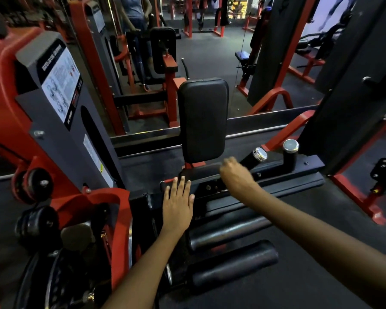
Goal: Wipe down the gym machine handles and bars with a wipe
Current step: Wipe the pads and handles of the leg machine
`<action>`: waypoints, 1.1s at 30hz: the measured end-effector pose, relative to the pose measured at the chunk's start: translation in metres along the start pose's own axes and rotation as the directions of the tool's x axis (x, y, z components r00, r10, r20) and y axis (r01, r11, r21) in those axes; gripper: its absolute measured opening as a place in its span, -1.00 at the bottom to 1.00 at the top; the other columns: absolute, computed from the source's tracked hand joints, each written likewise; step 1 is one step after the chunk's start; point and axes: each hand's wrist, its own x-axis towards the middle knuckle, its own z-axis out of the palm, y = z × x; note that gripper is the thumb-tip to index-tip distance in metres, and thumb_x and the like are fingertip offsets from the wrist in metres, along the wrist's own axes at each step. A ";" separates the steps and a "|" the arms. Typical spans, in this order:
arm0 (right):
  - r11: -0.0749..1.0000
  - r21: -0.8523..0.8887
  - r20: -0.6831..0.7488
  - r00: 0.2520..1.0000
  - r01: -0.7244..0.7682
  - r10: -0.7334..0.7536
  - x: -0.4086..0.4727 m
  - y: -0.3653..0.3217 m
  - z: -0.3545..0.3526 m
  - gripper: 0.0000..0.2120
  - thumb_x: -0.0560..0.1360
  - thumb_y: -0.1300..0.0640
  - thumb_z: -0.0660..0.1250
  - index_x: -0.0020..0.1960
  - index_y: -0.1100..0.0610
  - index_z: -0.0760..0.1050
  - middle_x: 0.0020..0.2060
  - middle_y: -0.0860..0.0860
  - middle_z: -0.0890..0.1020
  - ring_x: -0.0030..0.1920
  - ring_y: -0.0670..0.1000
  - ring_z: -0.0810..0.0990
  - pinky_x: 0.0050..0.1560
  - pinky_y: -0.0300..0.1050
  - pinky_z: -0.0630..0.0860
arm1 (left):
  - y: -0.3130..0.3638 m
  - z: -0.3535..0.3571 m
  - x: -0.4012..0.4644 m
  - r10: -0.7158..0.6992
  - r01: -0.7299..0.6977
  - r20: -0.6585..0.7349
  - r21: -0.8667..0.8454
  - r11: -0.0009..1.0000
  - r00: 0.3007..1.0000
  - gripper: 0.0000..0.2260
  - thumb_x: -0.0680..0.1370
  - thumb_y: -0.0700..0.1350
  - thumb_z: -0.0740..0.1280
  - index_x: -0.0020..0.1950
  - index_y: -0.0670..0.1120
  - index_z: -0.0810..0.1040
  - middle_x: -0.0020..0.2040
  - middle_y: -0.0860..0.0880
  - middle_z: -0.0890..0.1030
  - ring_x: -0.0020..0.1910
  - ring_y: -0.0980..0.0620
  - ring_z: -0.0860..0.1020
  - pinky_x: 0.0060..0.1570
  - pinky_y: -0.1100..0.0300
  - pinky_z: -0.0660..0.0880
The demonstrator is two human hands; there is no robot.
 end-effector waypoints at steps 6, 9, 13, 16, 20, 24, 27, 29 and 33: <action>0.976 -0.053 -0.047 0.976 0.211 -0.213 0.006 -0.013 0.023 -0.86 0.40 0.24 0.40 -0.07 0.27 0.61 -0.07 0.16 0.56 0.03 0.15 0.51 -0.17 -0.08 0.50 | -0.001 0.000 0.001 -0.003 0.003 0.019 0.018 1.000 1.000 -0.51 0.63 0.05 -0.06 0.44 -0.10 0.42 0.45 -0.08 0.41 0.46 -0.09 0.33 0.39 -0.07 0.32; 0.984 -0.173 -0.226 0.970 0.046 -0.085 -0.006 0.012 -0.005 -0.83 0.13 0.18 0.56 -0.38 0.20 0.61 -0.40 0.07 0.58 -0.20 0.12 0.56 -0.30 -0.15 0.43 | -0.001 0.000 0.001 0.001 -0.001 0.012 0.007 1.000 1.000 -0.51 0.63 0.04 -0.06 0.44 -0.11 0.41 0.45 -0.08 0.40 0.47 -0.09 0.32 0.40 -0.07 0.30; 0.978 -0.129 -0.351 0.930 -0.162 0.108 -0.021 0.025 -0.023 -0.82 0.07 0.25 0.56 -0.40 0.23 0.59 -0.39 0.09 0.56 -0.20 0.14 0.55 -0.30 -0.17 0.41 | 0.001 0.000 0.001 -0.001 0.001 0.008 0.003 1.000 1.000 -0.51 0.63 0.03 -0.05 0.42 -0.13 0.43 0.44 -0.10 0.42 0.46 -0.11 0.33 0.39 -0.09 0.32; 0.995 -0.094 -0.214 0.975 0.044 -0.063 -0.012 0.001 0.009 -0.86 0.21 0.28 0.51 -0.28 0.30 0.61 -0.25 0.16 0.58 -0.11 0.18 0.53 -0.27 -0.12 0.49 | 0.000 0.000 0.001 -0.003 0.003 0.019 0.010 1.000 1.000 -0.51 0.63 0.04 -0.06 0.42 -0.12 0.44 0.44 -0.10 0.42 0.46 -0.11 0.34 0.38 -0.09 0.33; 0.943 -0.131 -0.183 0.928 0.305 -0.325 0.004 -0.001 0.036 -0.74 0.01 0.28 0.61 -0.48 0.22 0.52 -0.38 0.08 0.52 -0.32 0.09 0.53 -0.56 -0.25 0.36 | 0.000 0.000 0.001 -0.006 0.006 0.023 0.013 1.000 1.000 -0.49 0.63 0.05 -0.10 0.46 -0.10 0.38 0.48 -0.08 0.37 0.49 -0.09 0.27 0.43 -0.08 0.26; 0.984 -0.093 -0.387 0.906 0.149 -0.174 -0.017 0.034 0.004 -0.87 0.11 0.33 0.49 -0.44 0.24 0.53 -0.39 0.11 0.51 -0.30 0.17 0.53 -0.47 -0.15 0.43 | 0.000 0.000 0.001 -0.007 0.007 0.023 0.009 1.000 1.000 -0.51 0.63 0.03 -0.07 0.43 -0.12 0.43 0.44 -0.10 0.42 0.47 -0.11 0.32 0.39 -0.09 0.32; 0.996 -0.038 -0.502 0.863 -0.085 0.054 -0.035 0.052 -0.006 -0.90 0.17 0.33 0.45 -0.37 0.23 0.54 -0.35 0.10 0.50 -0.23 0.17 0.50 -0.37 -0.08 0.42 | 0.001 -0.001 0.000 -0.011 0.011 0.019 0.004 1.000 1.000 -0.51 0.63 0.03 -0.07 0.42 -0.13 0.43 0.44 -0.11 0.42 0.46 -0.11 0.33 0.39 -0.09 0.31; 0.997 0.038 -0.543 0.836 -0.069 0.078 -0.034 0.039 0.006 -0.95 0.26 0.30 0.32 -0.37 0.23 0.51 -0.32 0.12 0.50 -0.24 0.17 0.52 -0.43 -0.10 0.42 | 0.001 -0.001 0.000 -0.012 0.013 0.024 -0.002 1.000 1.000 -0.51 0.63 0.03 -0.06 0.41 -0.13 0.44 0.43 -0.11 0.43 0.46 -0.11 0.34 0.39 -0.09 0.30; 0.966 -0.024 -0.487 0.841 0.257 -0.236 -0.011 0.001 0.042 -0.80 0.31 0.22 0.18 -0.43 0.23 0.52 -0.32 0.08 0.52 -0.27 0.08 0.49 -0.52 -0.18 0.39 | 0.000 -0.002 0.000 -0.006 0.006 0.034 -0.007 1.000 0.999 -0.52 0.63 0.04 -0.04 0.41 -0.13 0.44 0.43 -0.10 0.44 0.45 -0.11 0.35 0.37 -0.09 0.34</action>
